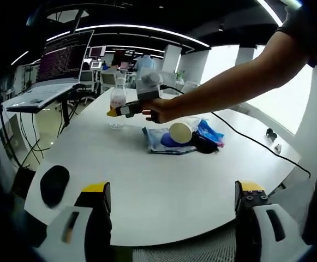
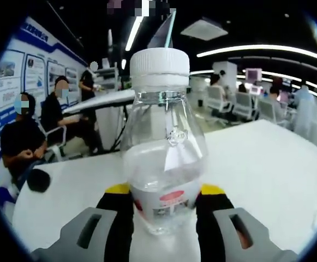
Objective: Arrange the tabletop items into an orderly group along one side of the table until the central work area is clear of visible clutter.
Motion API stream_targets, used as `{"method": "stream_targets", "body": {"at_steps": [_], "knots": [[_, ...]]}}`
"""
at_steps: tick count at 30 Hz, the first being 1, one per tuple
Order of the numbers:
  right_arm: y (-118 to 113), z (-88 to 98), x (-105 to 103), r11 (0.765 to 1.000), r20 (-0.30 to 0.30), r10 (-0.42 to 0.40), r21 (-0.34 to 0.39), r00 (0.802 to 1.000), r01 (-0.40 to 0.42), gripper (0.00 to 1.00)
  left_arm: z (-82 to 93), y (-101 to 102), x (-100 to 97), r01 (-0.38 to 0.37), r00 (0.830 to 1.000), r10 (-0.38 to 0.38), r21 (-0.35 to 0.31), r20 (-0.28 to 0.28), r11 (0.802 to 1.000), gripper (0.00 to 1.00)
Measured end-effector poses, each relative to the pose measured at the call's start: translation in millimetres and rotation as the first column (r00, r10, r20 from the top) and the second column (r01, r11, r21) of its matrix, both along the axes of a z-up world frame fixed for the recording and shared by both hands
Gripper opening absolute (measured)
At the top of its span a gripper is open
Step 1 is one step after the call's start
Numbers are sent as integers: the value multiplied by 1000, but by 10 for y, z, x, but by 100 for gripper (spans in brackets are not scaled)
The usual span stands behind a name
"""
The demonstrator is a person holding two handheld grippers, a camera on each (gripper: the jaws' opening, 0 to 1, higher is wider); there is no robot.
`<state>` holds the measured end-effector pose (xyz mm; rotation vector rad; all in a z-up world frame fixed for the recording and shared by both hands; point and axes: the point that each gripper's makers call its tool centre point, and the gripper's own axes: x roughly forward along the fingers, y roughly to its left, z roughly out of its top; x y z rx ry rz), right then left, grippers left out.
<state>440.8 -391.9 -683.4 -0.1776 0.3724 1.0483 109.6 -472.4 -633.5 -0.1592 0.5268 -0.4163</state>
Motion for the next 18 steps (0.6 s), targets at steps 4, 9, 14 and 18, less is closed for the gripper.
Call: {"method": "stream_targets", "body": {"at_steps": [4,9,14,18], "knots": [[-16,1,-1,1000,-21,-7,12,1000,7,41,-7,-1,-7,4,1000,-4,2,-1,1000,93],[-30,0,-21,1000,-38,-12,23,999,13,41,-5,-22,-16,17,1000,-17,5,0,1000,94],[-32,-1,-25,999,-44,-13,32,999,14,43,-8,-14,-17,16,1000,-16,11,3,1000,94],[1,80,-16,997,-48,-13,81,999,17,45,-11,-10,-17,15,1000,-15,13,3,1000,94]]}}
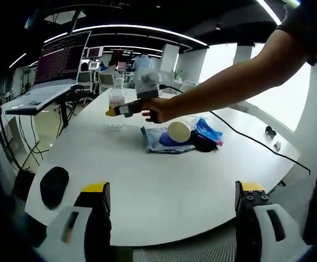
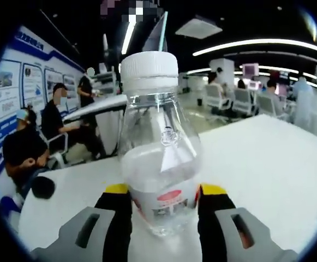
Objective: Arrange the tabletop items into an orderly group along one side of the table until the central work area is clear of visible clutter.
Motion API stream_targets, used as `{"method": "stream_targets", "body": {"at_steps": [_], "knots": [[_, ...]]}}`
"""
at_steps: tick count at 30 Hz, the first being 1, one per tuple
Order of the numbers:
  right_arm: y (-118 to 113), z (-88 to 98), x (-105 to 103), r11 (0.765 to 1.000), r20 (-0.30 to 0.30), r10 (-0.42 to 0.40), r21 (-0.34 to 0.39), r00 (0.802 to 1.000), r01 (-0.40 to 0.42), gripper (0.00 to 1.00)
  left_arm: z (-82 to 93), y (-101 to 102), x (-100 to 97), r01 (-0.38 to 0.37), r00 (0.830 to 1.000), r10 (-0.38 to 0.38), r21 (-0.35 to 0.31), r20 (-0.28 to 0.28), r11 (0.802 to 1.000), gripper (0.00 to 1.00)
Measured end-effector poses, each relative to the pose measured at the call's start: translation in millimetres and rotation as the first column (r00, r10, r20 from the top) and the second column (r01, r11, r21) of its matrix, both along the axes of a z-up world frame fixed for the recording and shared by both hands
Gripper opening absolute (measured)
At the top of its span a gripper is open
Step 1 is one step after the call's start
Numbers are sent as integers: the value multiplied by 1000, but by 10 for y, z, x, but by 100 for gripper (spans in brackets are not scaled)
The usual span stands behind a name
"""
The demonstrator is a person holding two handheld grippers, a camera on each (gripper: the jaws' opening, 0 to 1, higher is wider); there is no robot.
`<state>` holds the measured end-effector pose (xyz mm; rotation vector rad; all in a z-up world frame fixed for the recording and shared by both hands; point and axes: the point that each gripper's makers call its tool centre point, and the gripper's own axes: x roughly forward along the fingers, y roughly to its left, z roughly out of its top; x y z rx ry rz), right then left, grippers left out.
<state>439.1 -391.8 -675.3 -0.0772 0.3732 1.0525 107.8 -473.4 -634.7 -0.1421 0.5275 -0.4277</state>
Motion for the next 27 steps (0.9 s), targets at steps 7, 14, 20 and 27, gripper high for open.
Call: {"method": "stream_targets", "body": {"at_steps": [7,14,20,27], "knots": [[-33,78,5,1000,8,-3,-10,1000,3,49,4,-9,0,3,1000,-3,-2,2,1000,94],[-139,102,-117,1000,3,-16,-16,1000,16,49,26,-13,3,3,1000,-2,-7,12,1000,95],[-239,132,-195,999,1,-32,-20,999,32,49,35,-20,-1,8,1000,-8,-4,20,1000,95],[-366,153,-299,999,-6,-44,-32,999,44,52,49,-16,-4,9,999,-9,0,31,1000,95]]}}
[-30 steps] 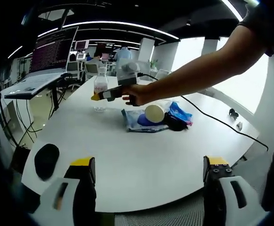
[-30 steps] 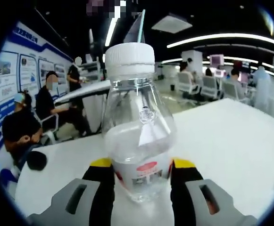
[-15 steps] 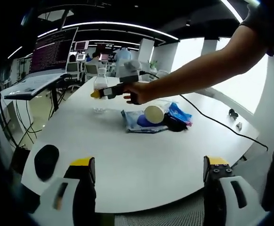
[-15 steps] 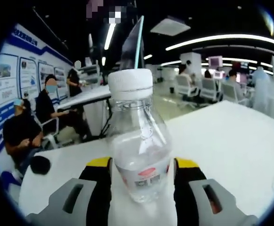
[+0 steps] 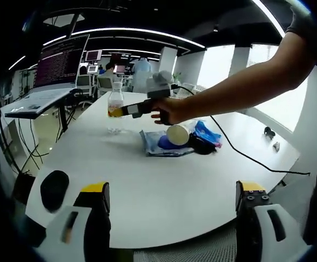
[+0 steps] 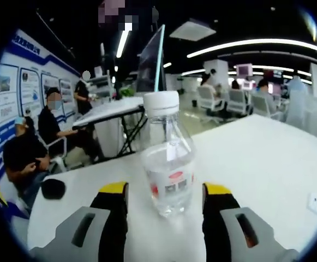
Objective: Arrange the tabletop items into an orderly group along one side of the table until the central work area is clear of visible clutter.
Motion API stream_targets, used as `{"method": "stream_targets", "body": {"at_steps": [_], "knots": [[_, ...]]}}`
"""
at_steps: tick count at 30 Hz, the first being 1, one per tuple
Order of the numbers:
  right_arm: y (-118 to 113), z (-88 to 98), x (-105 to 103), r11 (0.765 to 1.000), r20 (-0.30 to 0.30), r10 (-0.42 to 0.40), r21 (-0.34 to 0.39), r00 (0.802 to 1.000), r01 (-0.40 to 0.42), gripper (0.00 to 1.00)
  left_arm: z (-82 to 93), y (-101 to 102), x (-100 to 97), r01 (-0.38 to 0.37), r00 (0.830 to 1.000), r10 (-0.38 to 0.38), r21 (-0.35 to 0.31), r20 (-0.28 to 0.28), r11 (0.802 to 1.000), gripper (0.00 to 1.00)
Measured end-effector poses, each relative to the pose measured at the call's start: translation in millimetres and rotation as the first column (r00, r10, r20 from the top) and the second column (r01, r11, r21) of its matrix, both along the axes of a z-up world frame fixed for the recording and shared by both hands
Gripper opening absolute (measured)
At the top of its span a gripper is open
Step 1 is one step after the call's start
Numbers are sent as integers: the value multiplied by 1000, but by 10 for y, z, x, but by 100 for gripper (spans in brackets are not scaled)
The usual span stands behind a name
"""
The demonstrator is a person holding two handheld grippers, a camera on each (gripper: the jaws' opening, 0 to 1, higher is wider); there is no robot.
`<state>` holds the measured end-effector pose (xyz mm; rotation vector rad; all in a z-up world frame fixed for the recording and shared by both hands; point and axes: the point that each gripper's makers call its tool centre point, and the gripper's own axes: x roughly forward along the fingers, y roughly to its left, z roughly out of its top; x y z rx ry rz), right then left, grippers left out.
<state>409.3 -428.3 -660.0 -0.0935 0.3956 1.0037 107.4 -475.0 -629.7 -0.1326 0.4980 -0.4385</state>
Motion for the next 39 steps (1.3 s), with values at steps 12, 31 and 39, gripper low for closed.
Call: {"method": "stream_targets", "body": {"at_steps": [12,31,39], "knots": [[-185,-81,-126,998,-8,-1,-55,1000,0,66,18,11,-12,3,1000,-3,12,16,1000,95],[-301,0,-259,997,-7,-6,-81,1000,5,74,44,6,-32,1,1000,-2,18,29,1000,95],[-421,59,-313,995,-2,-20,-99,1000,20,73,49,-2,-36,9,999,-10,32,36,999,94]]}}
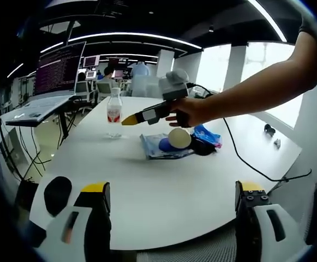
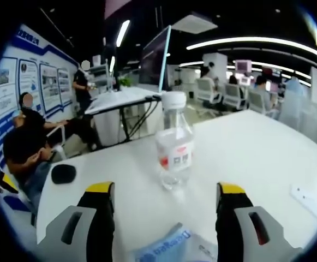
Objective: Arrange the tabletop items into an orderly group along one side of the table until the central work area is clear of visible clutter.
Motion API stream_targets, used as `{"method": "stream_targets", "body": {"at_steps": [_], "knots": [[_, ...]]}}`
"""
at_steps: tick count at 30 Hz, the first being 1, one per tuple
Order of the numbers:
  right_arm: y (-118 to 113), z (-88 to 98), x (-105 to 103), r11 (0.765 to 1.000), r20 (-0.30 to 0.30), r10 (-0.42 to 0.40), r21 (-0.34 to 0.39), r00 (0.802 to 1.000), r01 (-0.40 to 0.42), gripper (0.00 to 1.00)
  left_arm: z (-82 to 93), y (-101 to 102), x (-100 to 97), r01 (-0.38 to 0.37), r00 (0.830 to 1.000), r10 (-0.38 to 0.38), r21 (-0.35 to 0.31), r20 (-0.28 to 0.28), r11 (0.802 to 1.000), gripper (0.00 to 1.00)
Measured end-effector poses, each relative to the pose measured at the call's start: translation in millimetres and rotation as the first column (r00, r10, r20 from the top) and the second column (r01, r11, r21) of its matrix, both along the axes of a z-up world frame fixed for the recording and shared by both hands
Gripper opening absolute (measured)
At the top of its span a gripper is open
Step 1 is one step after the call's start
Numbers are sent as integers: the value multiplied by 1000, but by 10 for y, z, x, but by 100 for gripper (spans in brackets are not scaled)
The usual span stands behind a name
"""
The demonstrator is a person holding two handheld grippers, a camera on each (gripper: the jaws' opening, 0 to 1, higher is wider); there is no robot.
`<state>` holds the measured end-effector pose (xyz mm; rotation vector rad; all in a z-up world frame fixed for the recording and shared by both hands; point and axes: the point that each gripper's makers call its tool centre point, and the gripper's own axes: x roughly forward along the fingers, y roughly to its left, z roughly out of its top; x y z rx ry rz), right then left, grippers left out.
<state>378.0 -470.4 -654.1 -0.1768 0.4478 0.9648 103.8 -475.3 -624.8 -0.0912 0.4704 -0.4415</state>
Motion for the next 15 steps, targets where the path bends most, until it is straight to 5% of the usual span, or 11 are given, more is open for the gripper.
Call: {"method": "stream_targets", "body": {"at_steps": [15], "knots": [[-271,51,-148,999,4,-38,-5,999,38,76,65,9,18,-1,1000,0,8,22,1000,94]]}}
